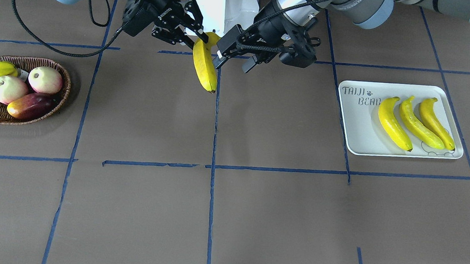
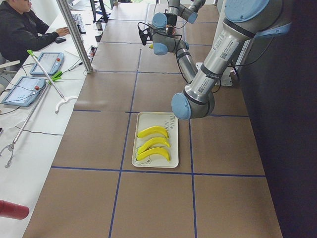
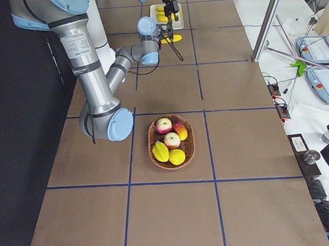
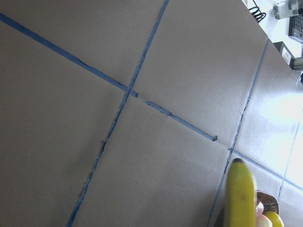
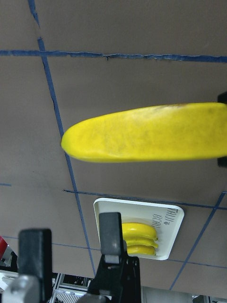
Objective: Transfer all bananas from basket to plate
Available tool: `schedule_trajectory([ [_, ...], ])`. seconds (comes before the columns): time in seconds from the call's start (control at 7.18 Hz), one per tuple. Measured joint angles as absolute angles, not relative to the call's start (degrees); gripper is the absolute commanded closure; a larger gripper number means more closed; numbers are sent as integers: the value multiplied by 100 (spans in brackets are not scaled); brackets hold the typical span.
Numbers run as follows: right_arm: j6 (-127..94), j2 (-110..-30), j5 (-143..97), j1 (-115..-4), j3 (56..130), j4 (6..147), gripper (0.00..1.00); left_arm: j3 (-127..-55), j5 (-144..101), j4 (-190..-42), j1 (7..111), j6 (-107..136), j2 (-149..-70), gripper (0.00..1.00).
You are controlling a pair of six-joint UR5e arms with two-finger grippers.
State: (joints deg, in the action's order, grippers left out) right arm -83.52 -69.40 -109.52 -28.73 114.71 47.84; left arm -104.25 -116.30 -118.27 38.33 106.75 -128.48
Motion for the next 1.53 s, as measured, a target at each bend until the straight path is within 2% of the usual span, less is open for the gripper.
schedule_trajectory([
  [0.42, -8350, -6889, -10842, -2805, 11516, 4792, 100, -10083, -11316, -11968, 3499, 10690, -13021, 1],
  [0.56, -8350, -6885, -10839, -2804, 11527, 4796, 100, -10042, -11300, -11992, 3419, 10686, -13019, 53],
  [0.7, -8349, -6883, -10837, -2804, 11534, 4798, 100, -10027, -11296, -11998, 3364, 10686, -13016, 99],
  [0.84, -8350, -6882, -10837, -2804, 11537, 4798, 98, -10025, -11297, -11999, 3333, 10675, -13014, 100],
  [0.97, -8350, -6884, -10837, -2809, 11539, 4799, 9, -10026, -11304, -11998, 3315, 10642, -13011, 100],
  [1.11, -8352, -6883, -10836, -2807, 11540, 4801, 0, -10027, -11314, -11997, 3313, 10624, -13010, 100],
  [1.53, -8366, -6885, -10876, -2837, 11610, 4816, 0, -10028, -11332, -11982, 3453, 10604, -13007, 100],
])
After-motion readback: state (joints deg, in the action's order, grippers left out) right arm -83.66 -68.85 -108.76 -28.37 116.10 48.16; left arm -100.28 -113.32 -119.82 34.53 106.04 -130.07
